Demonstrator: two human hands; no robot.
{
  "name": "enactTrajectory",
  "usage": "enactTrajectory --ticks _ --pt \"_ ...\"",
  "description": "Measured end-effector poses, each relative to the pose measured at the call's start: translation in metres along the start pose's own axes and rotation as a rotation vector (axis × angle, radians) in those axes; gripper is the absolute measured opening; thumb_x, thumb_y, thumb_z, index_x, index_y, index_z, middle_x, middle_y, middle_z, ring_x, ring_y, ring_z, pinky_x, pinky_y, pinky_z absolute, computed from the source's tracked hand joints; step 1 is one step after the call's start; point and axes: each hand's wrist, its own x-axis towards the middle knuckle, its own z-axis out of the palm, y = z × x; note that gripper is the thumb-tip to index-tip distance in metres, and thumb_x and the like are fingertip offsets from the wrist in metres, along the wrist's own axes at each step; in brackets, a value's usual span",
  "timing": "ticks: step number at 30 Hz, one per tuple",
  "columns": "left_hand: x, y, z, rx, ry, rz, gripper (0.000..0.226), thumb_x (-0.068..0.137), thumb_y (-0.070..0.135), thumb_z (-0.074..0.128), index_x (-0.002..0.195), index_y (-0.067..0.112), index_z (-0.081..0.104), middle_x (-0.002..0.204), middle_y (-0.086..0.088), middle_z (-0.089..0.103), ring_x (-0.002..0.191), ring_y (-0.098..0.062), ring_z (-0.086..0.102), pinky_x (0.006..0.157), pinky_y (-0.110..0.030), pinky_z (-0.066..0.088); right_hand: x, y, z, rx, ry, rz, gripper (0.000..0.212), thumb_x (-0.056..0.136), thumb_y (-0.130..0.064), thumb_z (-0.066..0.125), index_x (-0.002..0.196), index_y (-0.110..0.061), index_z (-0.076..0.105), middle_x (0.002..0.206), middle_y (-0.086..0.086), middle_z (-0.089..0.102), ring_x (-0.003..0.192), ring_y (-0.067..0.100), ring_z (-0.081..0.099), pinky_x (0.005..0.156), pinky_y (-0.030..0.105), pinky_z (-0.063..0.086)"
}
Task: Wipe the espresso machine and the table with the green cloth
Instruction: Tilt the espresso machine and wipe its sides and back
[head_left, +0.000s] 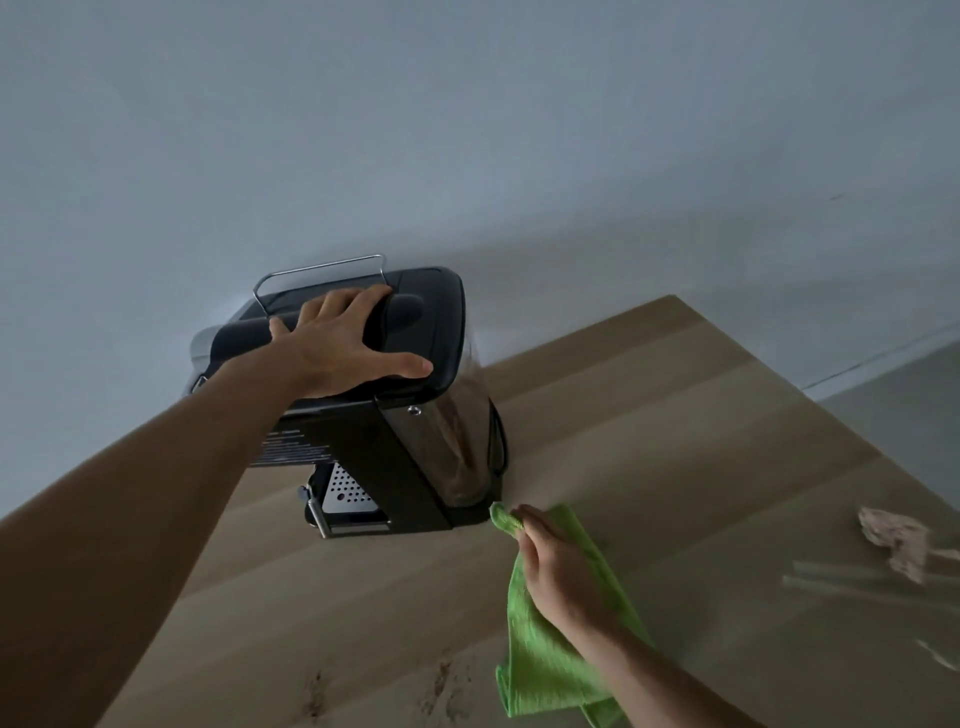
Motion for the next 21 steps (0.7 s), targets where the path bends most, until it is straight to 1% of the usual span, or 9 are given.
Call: enactTrajectory --ticks 3,6,9,12,14,16,18,19,21 --pt "-0.007 -0.002 0.007 0.000 -0.049 -0.014 0.116 0.047 0.089 0.044 0.147 0.043 0.008 0.156 0.004 0.013 0.143 -0.029 0.009 0.111 -0.065 0.005 0.001 -0.012 -0.003 0.183 0.135 0.099 0.028 0.096 -0.028 0.043 0.099 -0.011 0.065 0.065 -0.008 0.059 0.054 0.003 0.055 0.046 0.009 0.036" --pt "-0.012 -0.002 0.015 -0.008 -0.078 -0.003 0.123 0.038 0.092 0.036 0.147 0.043 0.006 0.155 0.005 0.013 0.143 -0.027 0.008 0.111 -0.065 0.004 0.025 -0.031 -0.015 0.358 0.270 0.165 0.048 0.093 -0.045 0.035 0.073 -0.007 0.057 0.055 0.001 0.053 0.050 0.011 0.048 0.044 0.018 0.033" --pt "-0.013 -0.002 0.017 -0.024 -0.074 -0.002 0.125 0.036 0.092 0.035 0.147 0.043 0.005 0.155 0.007 0.012 0.144 -0.025 0.006 0.111 -0.065 0.002 0.068 -0.063 -0.036 0.605 0.346 0.307 0.038 0.099 -0.033 0.038 0.065 -0.018 0.046 0.055 -0.004 0.042 0.046 0.004 0.040 0.048 0.020 0.032" --pt "-0.011 -0.004 0.015 -0.028 -0.071 0.005 0.125 0.036 0.093 0.035 0.147 0.044 0.004 0.155 0.009 0.010 0.144 -0.023 0.004 0.111 -0.066 0.002 0.125 -0.097 -0.048 1.011 0.386 0.470 0.034 0.100 -0.026 0.038 0.072 -0.022 0.056 0.066 -0.006 0.053 0.058 0.001 0.051 0.060 0.023 0.044" --pt "-0.010 -0.005 0.015 -0.028 -0.068 0.008 0.124 0.037 0.093 0.035 0.147 0.044 0.004 0.155 0.011 0.009 0.144 -0.021 0.003 0.111 -0.065 0.001 0.156 -0.117 -0.047 1.188 0.319 0.546 0.031 0.100 -0.032 0.037 0.087 -0.023 0.064 0.080 -0.006 0.063 0.077 0.009 0.061 0.072 0.025 0.047" --pt "-0.010 -0.006 0.016 -0.035 -0.063 0.006 0.123 0.038 0.092 0.036 0.147 0.044 0.004 0.155 0.012 0.008 0.144 -0.020 0.002 0.112 -0.064 -0.001 0.171 -0.132 -0.046 1.363 0.082 0.581 0.037 0.100 -0.038 0.034 0.101 -0.018 0.066 0.088 -0.003 0.070 0.084 0.013 0.066 0.074 0.026 0.052" --pt "-0.010 -0.006 0.016 -0.042 -0.064 0.006 0.123 0.038 0.092 0.036 0.147 0.044 0.003 0.154 0.014 0.007 0.144 -0.019 0.002 0.112 -0.063 -0.002 0.174 -0.134 -0.045 1.474 -0.124 0.560 0.044 0.097 -0.037 0.035 0.108 -0.009 0.067 0.100 0.012 0.071 0.092 0.023 0.067 0.081 0.036 0.055" --pt "-0.009 -0.006 0.015 -0.048 -0.067 0.002 0.123 0.038 0.092 0.036 0.147 0.044 0.003 0.154 0.014 0.006 0.144 -0.019 0.001 0.112 -0.063 -0.003 0.175 -0.132 -0.045 1.484 -0.168 0.554 0.041 0.095 -0.034 0.039 0.111 -0.008 0.067 0.106 0.017 0.069 0.096 0.030 0.065 0.085 0.043 0.053" --pt "-0.008 -0.006 0.015 -0.046 -0.079 -0.006 0.123 0.038 0.092 0.036 0.146 0.045 0.001 0.154 0.015 0.004 0.143 -0.018 0.000 0.113 -0.062 -0.004 0.185 -0.122 -0.041 1.345 -0.117 0.480 0.031 0.093 -0.021 0.043 0.110 -0.018 0.068 0.111 0.015 0.067 0.102 0.031 0.064 0.089 0.046 0.052"
